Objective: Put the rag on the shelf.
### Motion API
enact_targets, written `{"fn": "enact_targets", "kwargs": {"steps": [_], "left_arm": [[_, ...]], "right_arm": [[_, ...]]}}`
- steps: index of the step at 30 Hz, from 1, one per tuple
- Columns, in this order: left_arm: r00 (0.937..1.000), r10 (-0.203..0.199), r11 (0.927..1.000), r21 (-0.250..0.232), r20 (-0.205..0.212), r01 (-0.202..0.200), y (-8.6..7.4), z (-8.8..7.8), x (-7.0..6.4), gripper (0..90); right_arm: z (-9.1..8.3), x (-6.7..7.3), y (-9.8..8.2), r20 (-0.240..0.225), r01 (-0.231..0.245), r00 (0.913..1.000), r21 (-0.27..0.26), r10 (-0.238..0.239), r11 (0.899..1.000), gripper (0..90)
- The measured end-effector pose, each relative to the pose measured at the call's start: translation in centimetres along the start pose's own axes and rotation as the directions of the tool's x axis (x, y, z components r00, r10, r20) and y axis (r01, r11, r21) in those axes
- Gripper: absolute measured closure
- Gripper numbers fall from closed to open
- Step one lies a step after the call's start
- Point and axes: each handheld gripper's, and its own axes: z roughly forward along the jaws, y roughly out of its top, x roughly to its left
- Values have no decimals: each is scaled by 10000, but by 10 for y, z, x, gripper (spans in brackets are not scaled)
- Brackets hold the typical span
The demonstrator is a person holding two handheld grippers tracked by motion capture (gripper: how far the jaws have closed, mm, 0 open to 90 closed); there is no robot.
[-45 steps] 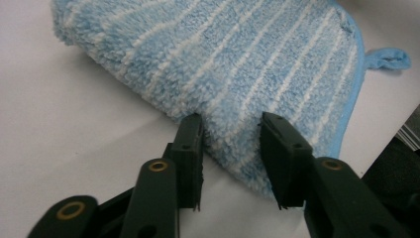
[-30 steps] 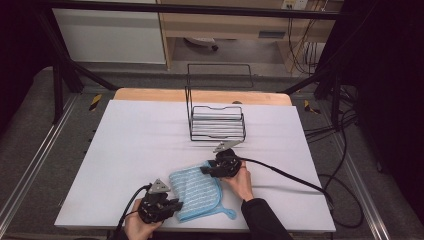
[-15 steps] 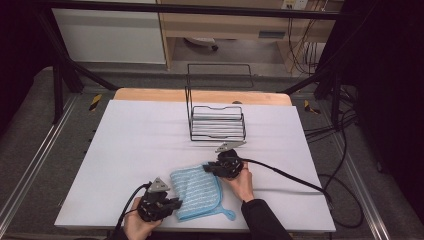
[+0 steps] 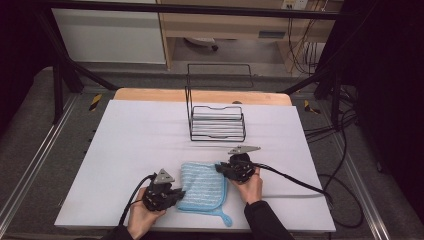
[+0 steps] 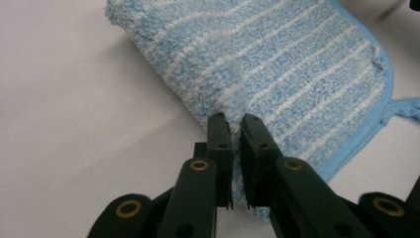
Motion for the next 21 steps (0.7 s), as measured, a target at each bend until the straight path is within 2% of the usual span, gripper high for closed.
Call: {"fn": "enact_targets", "kwargs": {"steps": [6, 10, 11, 12, 15, 16, 17, 18, 20, 21], "left_arm": [[10000, -25, 10000, -56, -16, 25, -1, 1, 1, 811], [9999, 89, 9998, -159, -49, -89, -2, -1, 2, 707], [9999, 87, 9997, -234, -49, -89, -2, -3, 3, 707], [9999, 95, 9995, -314, -56, -97, -1, -4, 4, 628], [9999, 147, 9979, -634, -24, -148, 2, -11, 9, 515], [9999, 147, 9979, -634, -24, -148, 2, -11, 9, 483], [9998, 177, 9975, -690, -11, -177, 3, -13, 11, 483], [9998, 199, 9971, -733, -19, -199, 4, -14, 12, 409], [9993, 367, 9966, -728, -76, -372, 9, -16, 16, 347], [9993, 367, 9966, -728, -76, -372, 9, -16, 16, 325]], "right_arm": [[2, -1, -1, 162, 120, 9998, 3, -120, 9999, 791], [3, -6, -5, 136, -101, 9999, -61, 102, 9999, 672], [3, -6, -5, 136, -101, 9999, -61, 102, 9999, 672], [-1, -8, -5, 265, 30, 9996, -154, -26, 9999, 600], [-8, -10, -5, 379, 90, 9993, -416, -74, 9991, 455], [-11, -11, -5, 412, 137, 9991, -474, -117, 9988, 419], [-11, -11, -5, 412, 137, 9991, -474, -117, 9988, 419], [-17, -13, -5, 323, 268, 9992, -599, -249, 9978, 315], [-24, -14, -6, 248, 337, 9992, -683, -321, 9971, 235], [-24, -14, -6, 248, 337, 9992, -683, -321, 9971, 235]]}}
